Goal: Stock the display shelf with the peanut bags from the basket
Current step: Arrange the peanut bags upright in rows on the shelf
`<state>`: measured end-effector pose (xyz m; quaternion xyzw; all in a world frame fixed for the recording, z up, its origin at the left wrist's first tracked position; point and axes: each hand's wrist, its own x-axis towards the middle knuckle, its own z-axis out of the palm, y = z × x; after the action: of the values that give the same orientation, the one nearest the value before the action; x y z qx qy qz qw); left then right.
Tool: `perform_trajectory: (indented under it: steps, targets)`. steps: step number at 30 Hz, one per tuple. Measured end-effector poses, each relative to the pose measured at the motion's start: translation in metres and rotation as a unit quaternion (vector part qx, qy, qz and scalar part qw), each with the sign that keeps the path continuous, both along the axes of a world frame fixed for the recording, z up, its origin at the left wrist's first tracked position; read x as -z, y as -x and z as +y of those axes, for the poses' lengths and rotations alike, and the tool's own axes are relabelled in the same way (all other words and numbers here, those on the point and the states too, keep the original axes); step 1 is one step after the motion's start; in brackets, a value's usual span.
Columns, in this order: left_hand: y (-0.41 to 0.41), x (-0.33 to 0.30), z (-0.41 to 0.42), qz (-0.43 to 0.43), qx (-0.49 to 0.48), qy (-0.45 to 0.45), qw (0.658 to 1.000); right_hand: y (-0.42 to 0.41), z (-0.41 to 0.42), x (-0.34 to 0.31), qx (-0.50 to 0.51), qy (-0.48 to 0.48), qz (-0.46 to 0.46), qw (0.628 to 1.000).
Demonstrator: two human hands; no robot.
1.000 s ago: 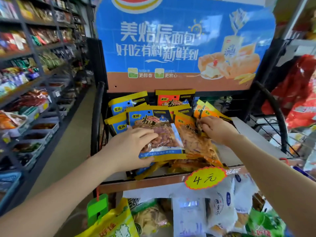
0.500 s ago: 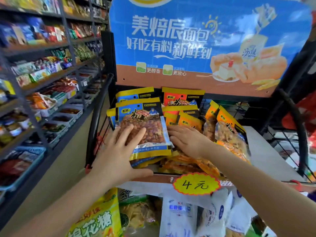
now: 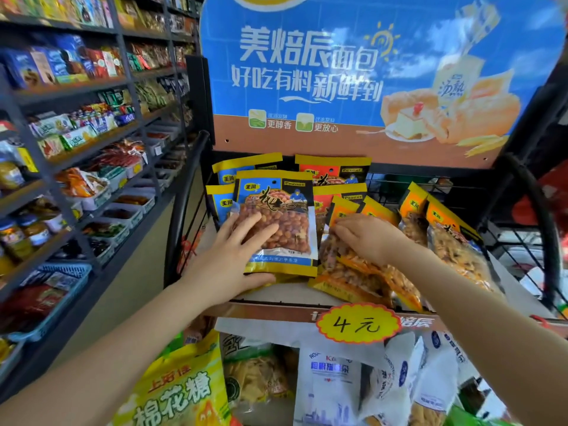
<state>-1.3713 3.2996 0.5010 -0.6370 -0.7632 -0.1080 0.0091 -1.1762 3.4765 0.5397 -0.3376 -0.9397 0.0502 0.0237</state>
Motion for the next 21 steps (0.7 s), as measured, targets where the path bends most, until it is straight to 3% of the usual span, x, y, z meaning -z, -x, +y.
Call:
perform_trajectory:
  steps: [3, 7, 10, 13, 17, 21]
  targets:
    - [-0.003, 0.005, -0.019, -0.05, 0.006, -0.032, 0.998, 0.029, -0.025, -0.018, 0.039, 0.101, 0.157, 0.982]
    - [-0.011, 0.017, -0.041, -0.154, -0.031, -0.131, 0.979, 0.075, -0.037, -0.018, 0.066, 0.217, 0.216, 0.95]
    - [-0.014, -0.001, -0.034, -0.33, -0.14, -0.162, 0.919, 0.097, -0.036, -0.005, 0.108, 0.298, 0.26, 0.912]
    - [-0.001, -0.009, -0.018, -0.47, -0.194, -0.112, 0.854, 0.107, -0.033, 0.003, 0.119, 0.353, 0.302, 0.878]
    - [0.0, -0.001, -0.004, -0.473, -0.163, -0.098, 0.86, 0.111, -0.026, 0.005, 0.146, 0.418, 0.328, 0.835]
    - [-0.002, 0.0, 0.005, -0.523, -0.133, -0.127, 0.832, 0.106, -0.021, 0.011, 0.171, 0.458, 0.34, 0.803]
